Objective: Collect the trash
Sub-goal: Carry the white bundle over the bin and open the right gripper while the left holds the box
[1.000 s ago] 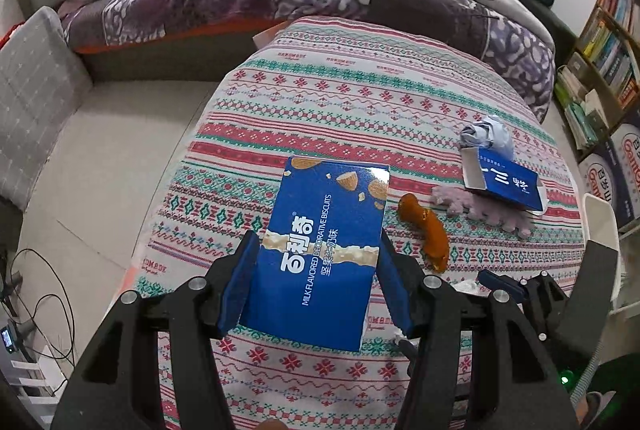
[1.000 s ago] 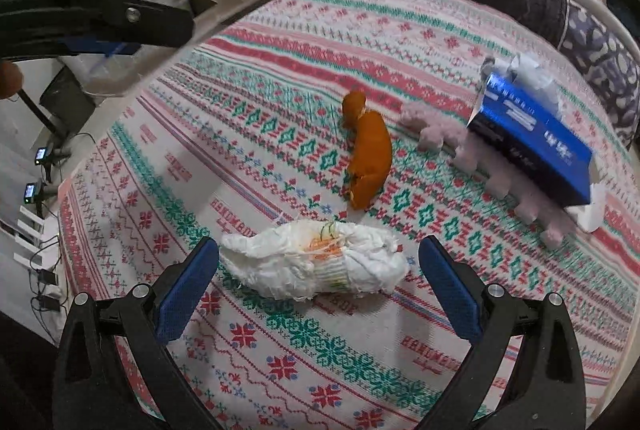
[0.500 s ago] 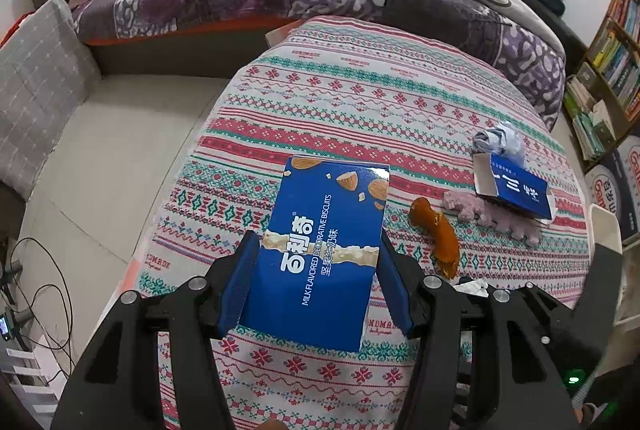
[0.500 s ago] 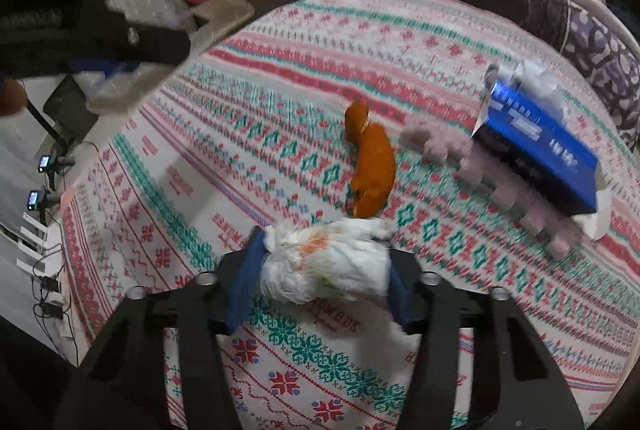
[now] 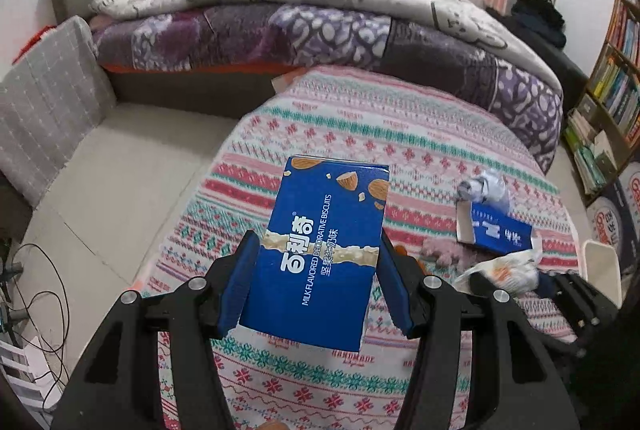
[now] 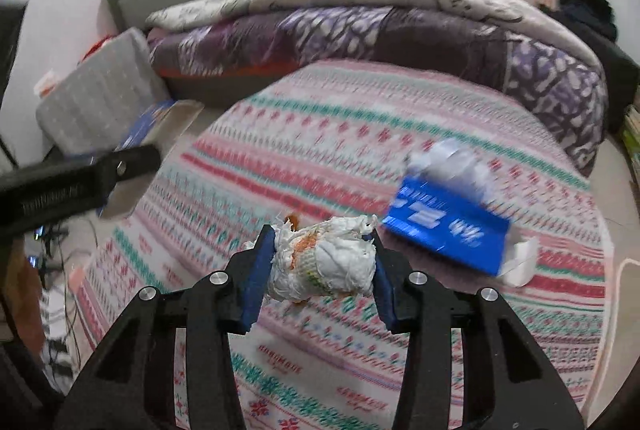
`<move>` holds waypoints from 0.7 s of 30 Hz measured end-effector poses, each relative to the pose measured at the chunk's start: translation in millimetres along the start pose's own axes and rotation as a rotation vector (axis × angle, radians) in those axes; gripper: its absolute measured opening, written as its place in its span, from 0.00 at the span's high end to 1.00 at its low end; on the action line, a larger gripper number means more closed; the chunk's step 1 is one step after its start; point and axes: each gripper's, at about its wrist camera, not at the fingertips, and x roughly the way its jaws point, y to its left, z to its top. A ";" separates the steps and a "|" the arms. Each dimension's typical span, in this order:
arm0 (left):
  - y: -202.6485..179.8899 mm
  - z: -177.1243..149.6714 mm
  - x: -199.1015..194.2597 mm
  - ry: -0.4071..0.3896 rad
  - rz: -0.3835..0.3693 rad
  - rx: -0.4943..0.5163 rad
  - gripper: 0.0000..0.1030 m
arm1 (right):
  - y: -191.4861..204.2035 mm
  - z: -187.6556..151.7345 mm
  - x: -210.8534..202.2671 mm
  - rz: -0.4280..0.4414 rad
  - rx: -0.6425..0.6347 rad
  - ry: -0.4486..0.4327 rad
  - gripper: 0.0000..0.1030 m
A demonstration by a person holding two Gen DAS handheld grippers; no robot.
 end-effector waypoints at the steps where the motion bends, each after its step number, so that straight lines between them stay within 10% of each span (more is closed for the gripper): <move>1: -1.5 0.2 -2.0 -0.012 0.004 -0.006 0.45 | -3.0 1.4 -4.0 -0.015 0.004 -0.015 0.59; 21: -72.2 4.6 -23.9 -0.179 0.046 0.007 0.45 | -61.4 17.5 -57.5 -0.201 0.105 -0.181 0.59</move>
